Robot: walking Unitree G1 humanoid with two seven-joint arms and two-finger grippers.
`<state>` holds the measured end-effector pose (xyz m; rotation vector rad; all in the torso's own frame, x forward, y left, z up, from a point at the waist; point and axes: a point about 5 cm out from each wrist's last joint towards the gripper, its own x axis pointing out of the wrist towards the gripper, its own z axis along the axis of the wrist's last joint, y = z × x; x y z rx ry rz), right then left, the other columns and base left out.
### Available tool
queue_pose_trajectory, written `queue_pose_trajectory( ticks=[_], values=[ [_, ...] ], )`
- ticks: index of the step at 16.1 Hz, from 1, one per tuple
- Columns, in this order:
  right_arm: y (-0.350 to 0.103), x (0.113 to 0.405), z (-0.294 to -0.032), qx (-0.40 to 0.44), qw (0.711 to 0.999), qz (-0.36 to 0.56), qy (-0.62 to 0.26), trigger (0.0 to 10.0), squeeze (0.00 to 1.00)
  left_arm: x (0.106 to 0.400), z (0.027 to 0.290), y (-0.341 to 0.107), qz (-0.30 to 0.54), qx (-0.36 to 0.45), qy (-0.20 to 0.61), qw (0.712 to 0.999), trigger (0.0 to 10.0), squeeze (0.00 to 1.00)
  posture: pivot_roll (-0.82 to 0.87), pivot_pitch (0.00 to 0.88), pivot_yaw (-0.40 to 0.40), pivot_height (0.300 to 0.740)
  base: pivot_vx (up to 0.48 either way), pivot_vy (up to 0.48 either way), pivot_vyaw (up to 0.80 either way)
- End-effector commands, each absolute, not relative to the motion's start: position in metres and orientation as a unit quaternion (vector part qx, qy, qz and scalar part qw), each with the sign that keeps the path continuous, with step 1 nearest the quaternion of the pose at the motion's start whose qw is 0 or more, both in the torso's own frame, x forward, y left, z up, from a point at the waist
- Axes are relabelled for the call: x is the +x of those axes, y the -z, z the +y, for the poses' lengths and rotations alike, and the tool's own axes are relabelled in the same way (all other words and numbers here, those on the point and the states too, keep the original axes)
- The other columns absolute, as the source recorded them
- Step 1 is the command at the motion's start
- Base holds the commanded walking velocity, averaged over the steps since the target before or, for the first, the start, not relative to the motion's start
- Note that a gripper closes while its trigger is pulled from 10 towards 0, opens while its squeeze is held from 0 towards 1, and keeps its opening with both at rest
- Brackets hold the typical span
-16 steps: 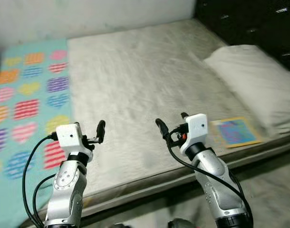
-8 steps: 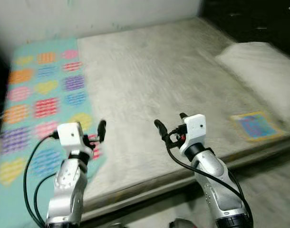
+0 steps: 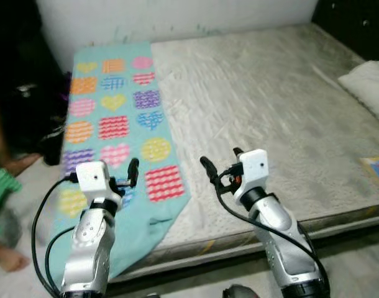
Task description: Clean up the room
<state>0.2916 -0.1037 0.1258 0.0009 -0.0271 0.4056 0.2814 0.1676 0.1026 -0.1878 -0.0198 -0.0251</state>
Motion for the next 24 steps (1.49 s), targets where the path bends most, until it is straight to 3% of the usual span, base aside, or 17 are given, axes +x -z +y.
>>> queue_pose_trajectory(
  ticks=[1, 3, 19, 24],
  values=[
    [-0.125, 0.291, -0.110, -0.004, 0.981, -0.010, -0.192, 10.0, 0.00, 0.280, 0.162, -0.100, -0.004, -0.095, 0.018, 0.995, 10.0, 0.00, -0.17, 0.137, 0.052, 0.740, 0.000, 0.476, 0.00],
    [-0.124, 0.291, -0.109, -0.004, 0.981, -0.008, -0.194, 10.0, 0.00, 0.280, 0.163, -0.100, -0.004, -0.093, 0.018, 0.996, 10.0, 0.00, -0.17, 0.138, 0.052, 0.740, 0.000, 0.476, 0.00],
    [-0.125, 0.292, -0.096, -0.021, 0.976, -0.015, -0.216, 10.0, 0.00, 0.278, 0.156, -0.106, -0.021, -0.098, 0.049, 0.994, 10.0, 0.00, -0.17, 0.142, 0.052, 0.740, 0.000, 0.000, 0.00],
    [-0.126, 0.293, -0.095, -0.023, 0.976, -0.015, -0.214, 10.0, 0.00, 0.278, 0.156, -0.105, -0.018, -0.101, 0.047, 0.994, 10.0, 0.00, -0.17, 0.149, 0.048, 0.740, 0.000, 0.000, 0.47]
  ],
)
